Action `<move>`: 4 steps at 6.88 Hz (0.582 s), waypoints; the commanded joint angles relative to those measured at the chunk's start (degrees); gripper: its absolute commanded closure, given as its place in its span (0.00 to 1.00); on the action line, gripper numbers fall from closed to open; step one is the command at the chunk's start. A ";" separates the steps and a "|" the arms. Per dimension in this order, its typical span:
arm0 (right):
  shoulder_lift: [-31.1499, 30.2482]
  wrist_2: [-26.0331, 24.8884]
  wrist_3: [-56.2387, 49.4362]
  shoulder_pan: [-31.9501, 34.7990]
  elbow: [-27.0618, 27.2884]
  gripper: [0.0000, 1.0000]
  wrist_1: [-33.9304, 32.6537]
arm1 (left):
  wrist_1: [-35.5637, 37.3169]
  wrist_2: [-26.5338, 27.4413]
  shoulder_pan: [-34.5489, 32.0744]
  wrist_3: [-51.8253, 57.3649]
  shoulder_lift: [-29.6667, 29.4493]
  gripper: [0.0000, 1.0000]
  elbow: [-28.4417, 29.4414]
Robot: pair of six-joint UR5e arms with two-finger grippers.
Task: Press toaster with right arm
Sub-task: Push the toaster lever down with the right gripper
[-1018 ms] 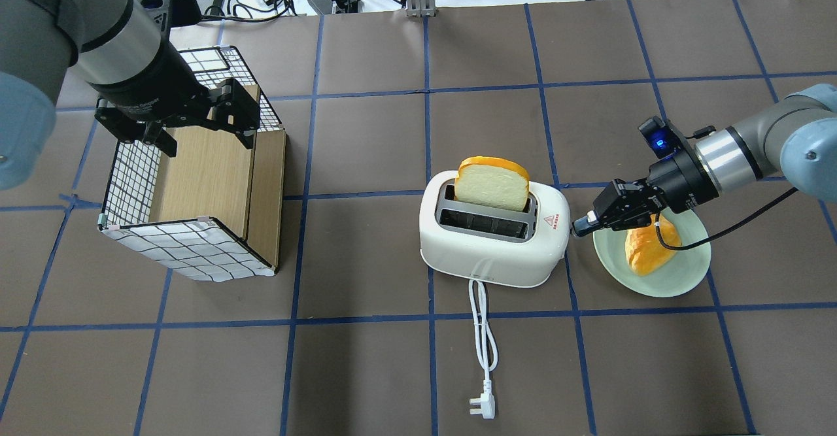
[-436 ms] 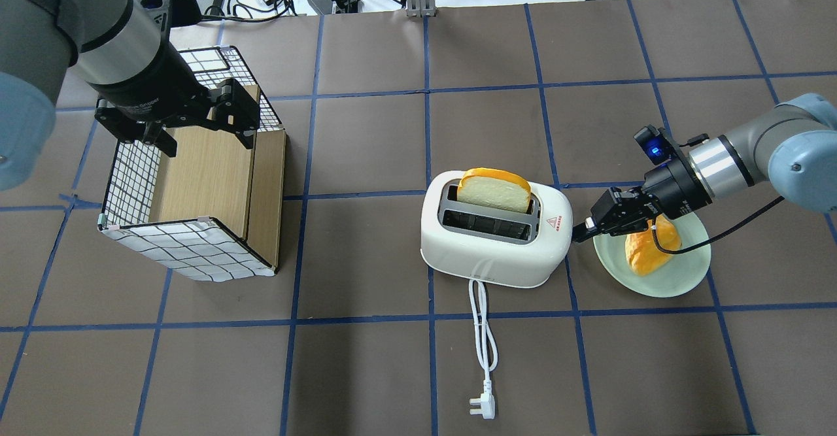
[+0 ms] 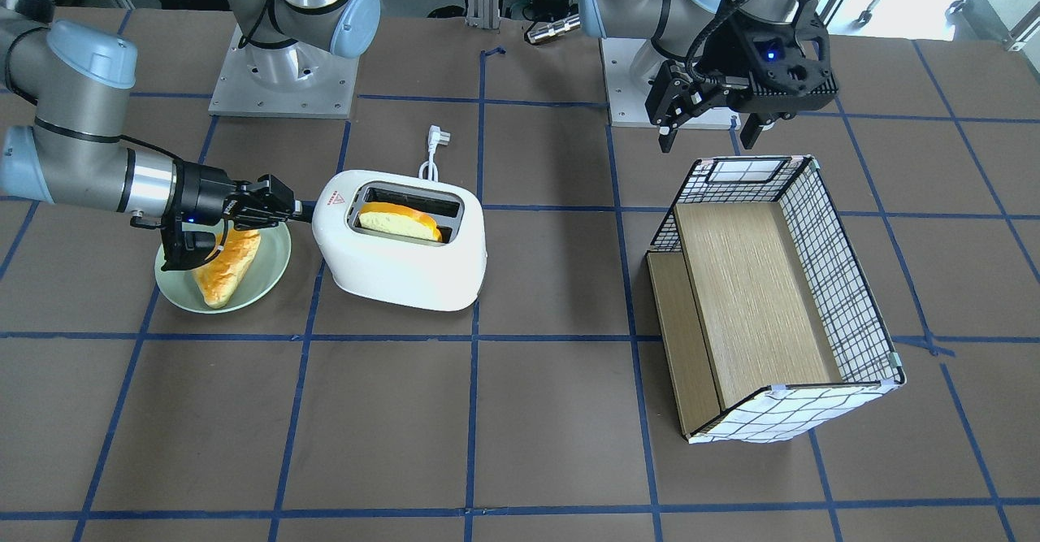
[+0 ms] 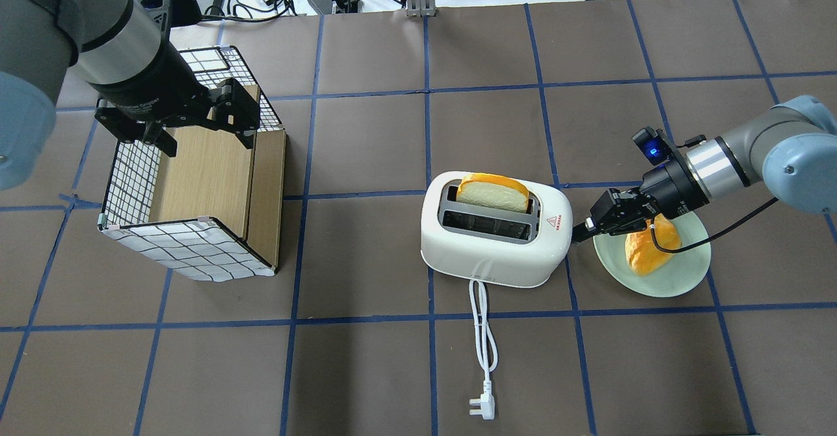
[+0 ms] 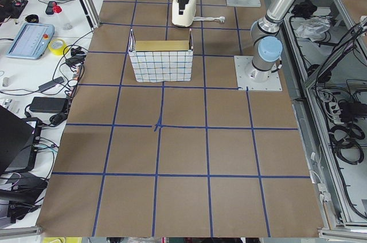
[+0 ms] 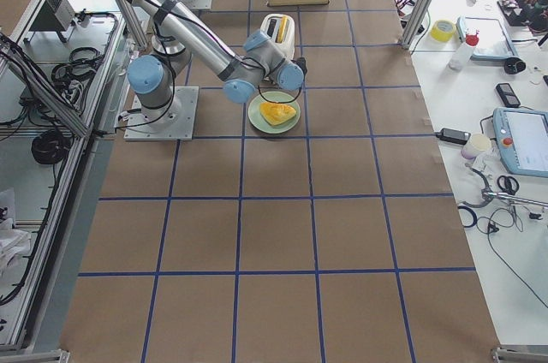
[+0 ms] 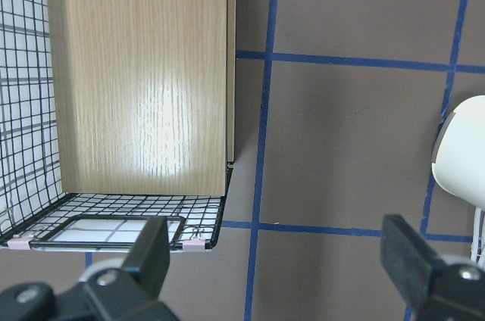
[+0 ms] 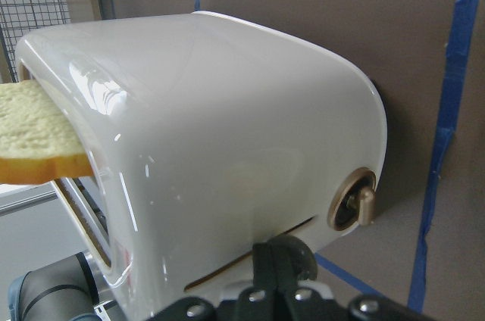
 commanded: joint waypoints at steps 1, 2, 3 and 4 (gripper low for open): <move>0.58 -0.70 0.00 0.00 0.85 1.00 -1.55 | 0.00 0.09 0.00 0.00 0.00 0.00 0.00; 0.50 -0.70 0.09 0.00 2.34 1.00 -4.25 | 0.00 0.00 0.00 0.00 0.00 0.00 0.00; 0.41 -0.70 0.17 0.00 2.61 1.00 -4.45 | 0.00 0.00 0.00 0.00 0.00 0.00 0.00; -0.12 -0.79 1.31 0.00 2.53 1.00 -4.45 | 0.00 0.00 0.00 0.00 0.00 0.00 0.00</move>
